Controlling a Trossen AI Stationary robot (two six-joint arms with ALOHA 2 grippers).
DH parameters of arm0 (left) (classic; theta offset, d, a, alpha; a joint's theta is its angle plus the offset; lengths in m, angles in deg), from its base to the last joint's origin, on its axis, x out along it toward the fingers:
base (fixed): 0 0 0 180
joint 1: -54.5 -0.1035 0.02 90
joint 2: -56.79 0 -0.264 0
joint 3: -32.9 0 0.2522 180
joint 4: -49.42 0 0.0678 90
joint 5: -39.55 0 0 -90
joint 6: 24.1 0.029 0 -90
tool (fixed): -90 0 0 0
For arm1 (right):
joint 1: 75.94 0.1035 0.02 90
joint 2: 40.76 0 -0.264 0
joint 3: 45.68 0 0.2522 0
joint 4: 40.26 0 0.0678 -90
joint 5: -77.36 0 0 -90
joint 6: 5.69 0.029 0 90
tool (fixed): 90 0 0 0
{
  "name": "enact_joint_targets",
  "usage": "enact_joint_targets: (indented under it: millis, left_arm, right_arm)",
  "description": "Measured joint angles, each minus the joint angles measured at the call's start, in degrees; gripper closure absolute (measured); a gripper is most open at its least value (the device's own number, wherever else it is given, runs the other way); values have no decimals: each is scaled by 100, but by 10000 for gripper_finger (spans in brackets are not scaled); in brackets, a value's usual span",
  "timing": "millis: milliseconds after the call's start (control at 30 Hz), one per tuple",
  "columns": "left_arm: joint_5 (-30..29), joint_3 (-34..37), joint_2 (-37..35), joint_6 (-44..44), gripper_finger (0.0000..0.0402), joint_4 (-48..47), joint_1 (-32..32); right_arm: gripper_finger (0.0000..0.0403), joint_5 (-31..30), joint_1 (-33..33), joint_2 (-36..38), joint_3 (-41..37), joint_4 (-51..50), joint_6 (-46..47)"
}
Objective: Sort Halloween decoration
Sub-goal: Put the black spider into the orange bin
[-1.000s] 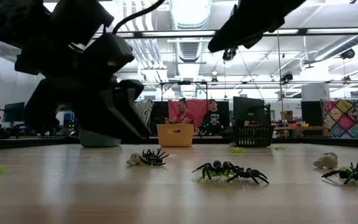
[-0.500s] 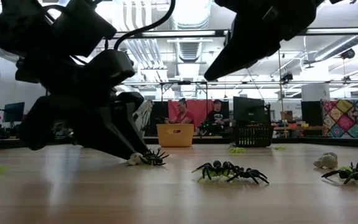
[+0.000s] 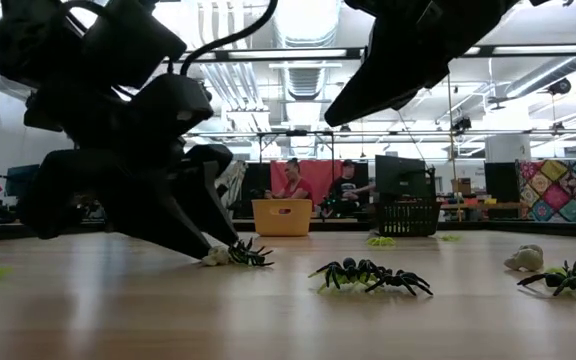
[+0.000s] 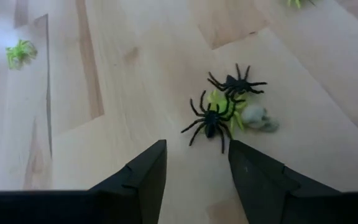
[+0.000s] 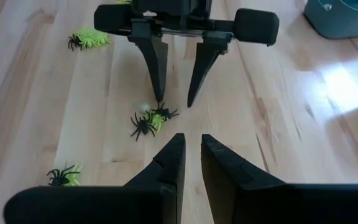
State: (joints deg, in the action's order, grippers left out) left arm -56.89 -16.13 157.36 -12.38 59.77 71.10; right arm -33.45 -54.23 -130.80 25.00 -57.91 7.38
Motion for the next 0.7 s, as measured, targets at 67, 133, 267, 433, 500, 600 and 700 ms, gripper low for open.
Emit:
enact_joint_targets:
  millis: [67, 133, 267, 433, 500, 600, 700]
  left_arm:
    - [3, 1, -45, 66, 242, -12, 0]
    - [3, -1, -94, 85, 242, -20, 3]
    - [42, -6, -93, 133, 243, -13, 26]
    - [165, -38, 49, 123, 260, 24, 28]
    - [168, -58, 87, 114, 268, 38, 34]
    - [171, -71, 142, 111, 279, 107, 36]
    - [169, -71, 198, 106, 286, 200, 37]
  right_arm:
    - [360, 0, 0, -2, 0, -4, 1]
    - [360, -2, 0, -2, 0, -4, 32]
    - [360, -4, 0, -2, 0, -2, 60]
    - [360, -20, 0, -2, 0, 38, 58]
    - [360, -20, 0, -2, 0, 56, 58]
    - [360, -20, 0, -4, -1, 127, 48]
    - [360, -20, 0, -4, -2, 140, 45]
